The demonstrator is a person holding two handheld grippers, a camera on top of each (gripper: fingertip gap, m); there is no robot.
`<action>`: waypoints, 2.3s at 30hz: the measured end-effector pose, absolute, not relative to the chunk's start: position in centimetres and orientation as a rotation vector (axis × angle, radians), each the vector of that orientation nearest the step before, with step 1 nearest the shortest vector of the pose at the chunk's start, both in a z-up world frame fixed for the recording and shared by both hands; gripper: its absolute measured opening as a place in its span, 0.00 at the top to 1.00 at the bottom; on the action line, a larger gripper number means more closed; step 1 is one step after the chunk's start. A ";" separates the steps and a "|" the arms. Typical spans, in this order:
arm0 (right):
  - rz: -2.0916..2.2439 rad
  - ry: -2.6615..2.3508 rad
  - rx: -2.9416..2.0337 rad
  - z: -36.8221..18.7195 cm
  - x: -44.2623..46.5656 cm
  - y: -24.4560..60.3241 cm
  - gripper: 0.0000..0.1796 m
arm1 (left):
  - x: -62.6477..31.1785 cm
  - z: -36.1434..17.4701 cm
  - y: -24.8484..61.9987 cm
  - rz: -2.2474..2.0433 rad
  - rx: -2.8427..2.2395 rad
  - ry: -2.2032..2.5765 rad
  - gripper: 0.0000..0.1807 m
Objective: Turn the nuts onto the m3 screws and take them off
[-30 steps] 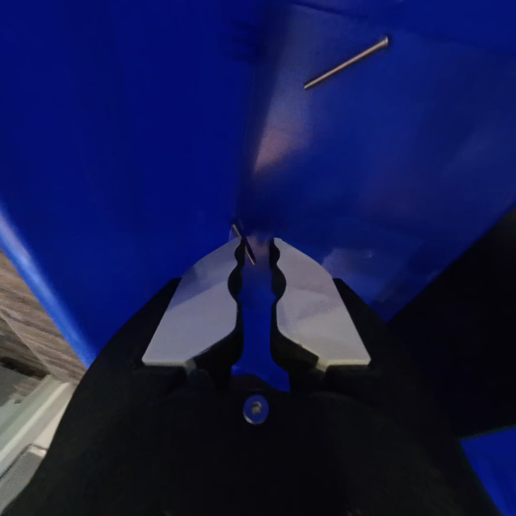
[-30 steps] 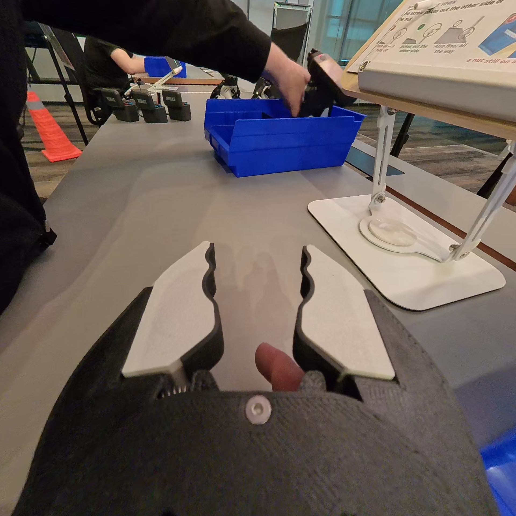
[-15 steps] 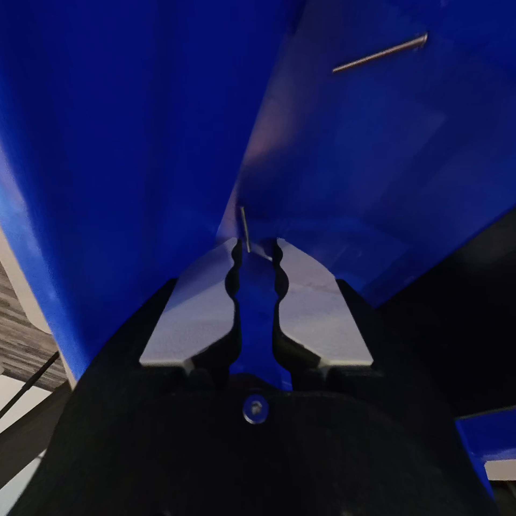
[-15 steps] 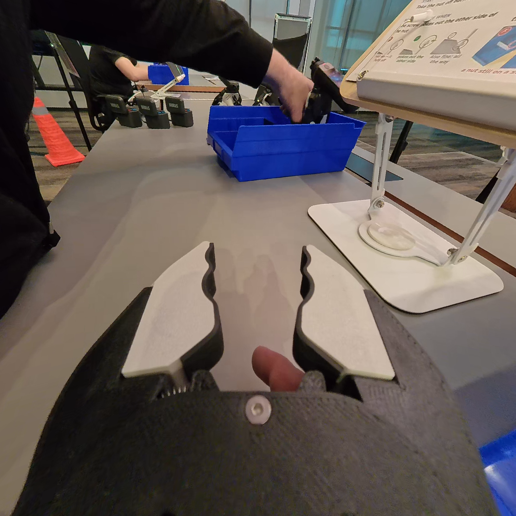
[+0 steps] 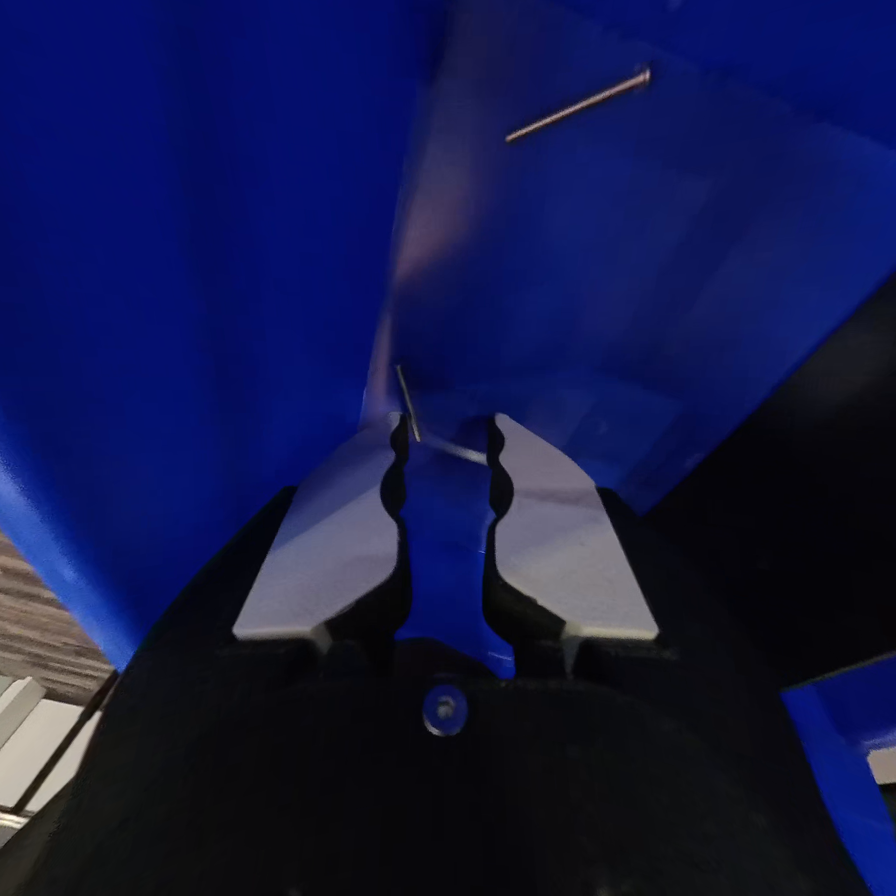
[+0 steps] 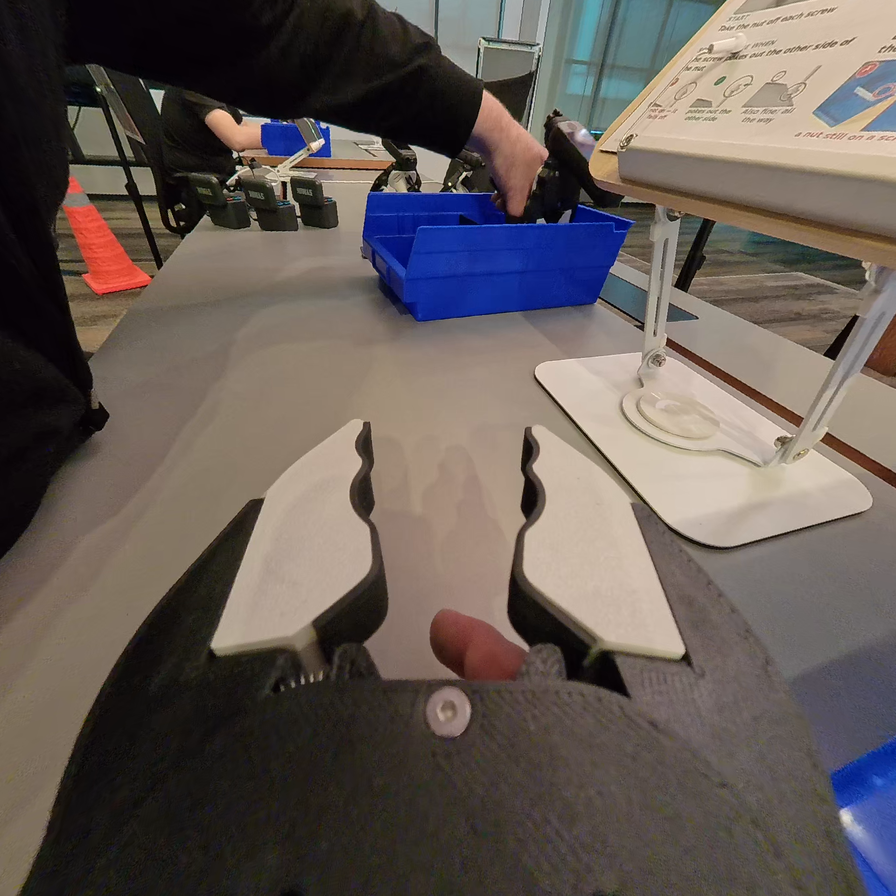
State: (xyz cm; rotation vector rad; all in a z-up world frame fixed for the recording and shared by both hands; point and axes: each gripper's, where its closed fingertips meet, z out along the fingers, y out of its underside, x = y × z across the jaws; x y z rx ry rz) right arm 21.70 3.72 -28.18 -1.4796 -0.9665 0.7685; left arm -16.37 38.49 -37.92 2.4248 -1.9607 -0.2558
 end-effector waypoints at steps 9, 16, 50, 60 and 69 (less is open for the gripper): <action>0.769 -0.968 -1.477 -28.2 21.7 3.7 0.67 | -16.0 -38.1 35.9 -0.082 2.346 -1.927 0.93; 0.771 -0.969 -1.474 -28.1 21.7 3.7 0.67 | -16.7 -37.2 38.6 -0.262 2.494 -1.888 0.79; 0.769 -0.968 -1.457 -28.0 21.8 3.5 0.67 | -17.4 -38.0 38.8 -0.249 2.574 -1.772 0.88; 0.776 -0.967 -1.450 -27.9 21.9 3.4 0.67 | -17.8 -37.8 38.0 -0.293 2.516 -1.769 0.71; 0.774 -0.973 -1.449 -27.9 21.8 3.3 0.67 | -16.8 -38.3 36.8 -0.087 2.477 -1.693 0.54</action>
